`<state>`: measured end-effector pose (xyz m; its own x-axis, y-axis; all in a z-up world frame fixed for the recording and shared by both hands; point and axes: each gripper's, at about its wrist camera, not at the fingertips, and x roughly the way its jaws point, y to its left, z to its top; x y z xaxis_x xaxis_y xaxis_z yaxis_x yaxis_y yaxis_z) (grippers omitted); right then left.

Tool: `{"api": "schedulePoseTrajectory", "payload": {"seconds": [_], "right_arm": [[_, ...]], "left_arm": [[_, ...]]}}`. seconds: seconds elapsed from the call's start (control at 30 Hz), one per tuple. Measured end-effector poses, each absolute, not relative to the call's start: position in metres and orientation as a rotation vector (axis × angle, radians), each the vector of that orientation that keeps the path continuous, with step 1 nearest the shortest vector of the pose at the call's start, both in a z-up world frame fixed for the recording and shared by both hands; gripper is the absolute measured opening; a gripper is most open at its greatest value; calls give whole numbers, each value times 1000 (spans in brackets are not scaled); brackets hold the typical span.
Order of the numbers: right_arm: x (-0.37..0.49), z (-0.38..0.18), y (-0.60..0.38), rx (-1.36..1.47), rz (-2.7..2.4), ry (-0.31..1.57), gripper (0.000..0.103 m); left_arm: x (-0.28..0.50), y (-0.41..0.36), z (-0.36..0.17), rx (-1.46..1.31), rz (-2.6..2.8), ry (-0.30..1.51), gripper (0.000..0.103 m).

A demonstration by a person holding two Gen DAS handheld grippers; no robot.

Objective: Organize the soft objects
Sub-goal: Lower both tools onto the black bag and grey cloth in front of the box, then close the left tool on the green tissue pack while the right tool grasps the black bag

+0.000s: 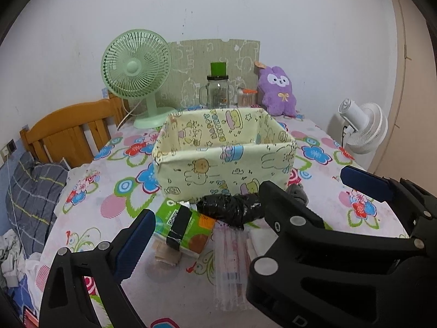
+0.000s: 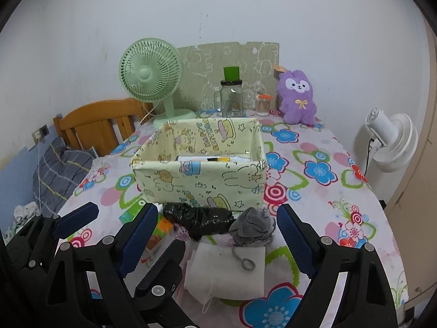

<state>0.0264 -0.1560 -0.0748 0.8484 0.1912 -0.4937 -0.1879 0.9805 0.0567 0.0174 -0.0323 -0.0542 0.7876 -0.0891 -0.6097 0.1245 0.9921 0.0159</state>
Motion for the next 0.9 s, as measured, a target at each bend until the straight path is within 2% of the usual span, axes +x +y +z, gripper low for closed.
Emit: {"api": "schedulePoseTrajectory", "payload": {"seconds": [0.9], "right_arm": [[67, -112, -128, -37, 221, 624, 83]], "left_arm": [[50, -1, -94, 44, -20, 761, 95]]}}
